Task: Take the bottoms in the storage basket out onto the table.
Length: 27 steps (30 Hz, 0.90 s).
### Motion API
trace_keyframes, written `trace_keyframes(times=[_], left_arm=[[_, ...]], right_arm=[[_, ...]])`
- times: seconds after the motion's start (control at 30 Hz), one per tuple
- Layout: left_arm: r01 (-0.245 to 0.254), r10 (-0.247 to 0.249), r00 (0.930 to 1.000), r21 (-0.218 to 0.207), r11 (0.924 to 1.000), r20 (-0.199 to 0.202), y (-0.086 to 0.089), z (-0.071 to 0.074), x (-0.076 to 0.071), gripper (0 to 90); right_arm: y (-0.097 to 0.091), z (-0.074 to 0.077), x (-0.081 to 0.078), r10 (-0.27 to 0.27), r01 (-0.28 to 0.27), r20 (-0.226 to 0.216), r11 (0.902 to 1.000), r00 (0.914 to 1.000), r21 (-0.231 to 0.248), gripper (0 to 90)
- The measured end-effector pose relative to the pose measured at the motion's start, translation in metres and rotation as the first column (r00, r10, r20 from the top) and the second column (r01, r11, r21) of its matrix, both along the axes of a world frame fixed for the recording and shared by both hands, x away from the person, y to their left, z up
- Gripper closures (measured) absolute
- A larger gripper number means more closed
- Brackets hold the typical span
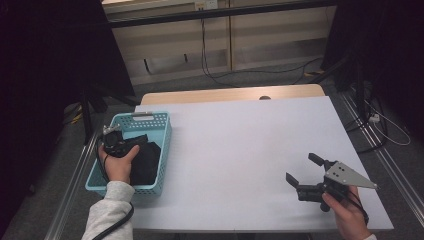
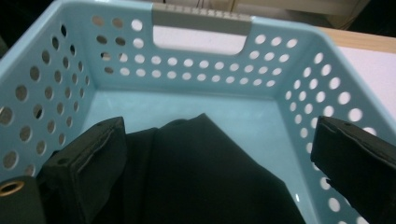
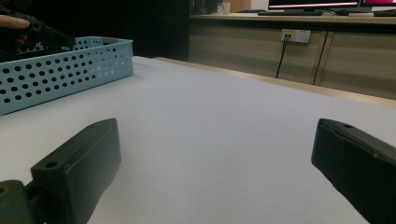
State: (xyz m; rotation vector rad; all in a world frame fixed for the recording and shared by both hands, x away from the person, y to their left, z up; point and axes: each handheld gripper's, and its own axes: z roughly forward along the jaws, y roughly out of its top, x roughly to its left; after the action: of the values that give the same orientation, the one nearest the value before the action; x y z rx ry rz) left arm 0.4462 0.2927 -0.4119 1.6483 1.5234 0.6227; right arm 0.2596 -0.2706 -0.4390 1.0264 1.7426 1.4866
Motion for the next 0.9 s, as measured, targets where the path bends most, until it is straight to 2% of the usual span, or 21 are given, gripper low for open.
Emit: trace_keyframes(times=[0.17, 0.33, 0.47, 0.5, 0.53, 0.57, 0.67, 0.7, 0.73, 0.77, 0.83, 0.9], left_arm=[[-0.028, 0.030, 0.9966, 0.025, 0.9993, -0.077, -0.003, -0.005, 0.003, 4.3], [-0.038, 0.042, 0.9910, 0.037, 0.9986, -0.127, -0.006, -0.012, 0.006, 4.3], [-0.043, 0.051, 0.9849, 0.051, 0.9978, -0.165, -0.007, -0.016, 0.009, 4.1], [-0.032, 0.043, 0.9824, 0.061, 0.9976, -0.182, -0.007, -0.017, 0.009, 4.0], [-0.009, 0.025, 0.9768, 0.077, 0.9970, -0.213, -0.006, -0.017, 0.009, 3.9], [-0.028, 0.042, 0.9774, 0.068, 0.9973, -0.207, -0.008, -0.019, 0.011, 3.5], [-0.041, 0.054, 0.9679, 0.059, 0.9974, -0.245, -0.007, -0.023, 0.013, 3.4], [-0.030, 0.046, 0.9652, 0.064, 0.9975, -0.257, -0.007, -0.024, 0.013, 3.1], [-0.043, 0.056, 0.9652, 0.057, 0.9975, -0.255, -0.009, -0.026, 0.014, 2.8], [-0.018, 0.041, 0.9582, 0.084, 0.9963, -0.283, -0.008, -0.028, 0.014, 2.2], [-0.036, 0.057, 0.9590, 0.079, 0.9963, -0.278, -0.010, -0.030, 0.014, 1.6], [-0.036, 0.060, 0.9569, 0.087, 0.9955, -0.284, -0.011, -0.031, 0.015, 0.7]], right_arm=[[0.000, 0.000, 0.000, 0.000, 0.000, 0.000, 1.0000, 1.0000, 0.004, 0.2], [0.000, 0.000, 0.000, -0.001, 0.001, 0.001, 1.0000, 1.0000, 0.007, 0.2], [0.000, 0.000, 0.000, 0.000, 0.000, 0.001, 1.0000, 1.0000, 0.008, 0.2], [0.000, 0.000, -0.001, 0.000, 0.000, 0.001, 1.0000, 1.0000, 0.009, 0.2], [0.000, 0.000, -0.001, 0.000, 0.000, 0.002, 1.0000, 1.0000, 0.008, 0.2], [0.000, 0.000, -0.001, 0.002, -0.002, 0.003, 0.9999, 1.0000, 0.010, 0.2], [0.000, 0.000, -0.001, 0.004, -0.004, 0.004, 0.9999, 1.0000, 0.010, 0.2], [0.000, 0.000, -0.001, 0.004, -0.004, 0.003, 0.9999, 1.0000, 0.011, 0.2], [0.000, 0.000, -0.001, 0.005, -0.005, 0.003, 0.9999, 1.0000, 0.012, 0.2], [0.000, 0.000, -0.001, 0.005, -0.005, 0.003, 0.9999, 1.0000, 0.012, 0.2], [0.000, 0.000, -0.001, 0.004, -0.004, 0.002, 0.9999, 1.0000, 0.013, 0.2], [0.000, 0.000, -0.001, 0.005, -0.005, 0.002, 0.9999, 1.0000, 0.012, 0.2]])
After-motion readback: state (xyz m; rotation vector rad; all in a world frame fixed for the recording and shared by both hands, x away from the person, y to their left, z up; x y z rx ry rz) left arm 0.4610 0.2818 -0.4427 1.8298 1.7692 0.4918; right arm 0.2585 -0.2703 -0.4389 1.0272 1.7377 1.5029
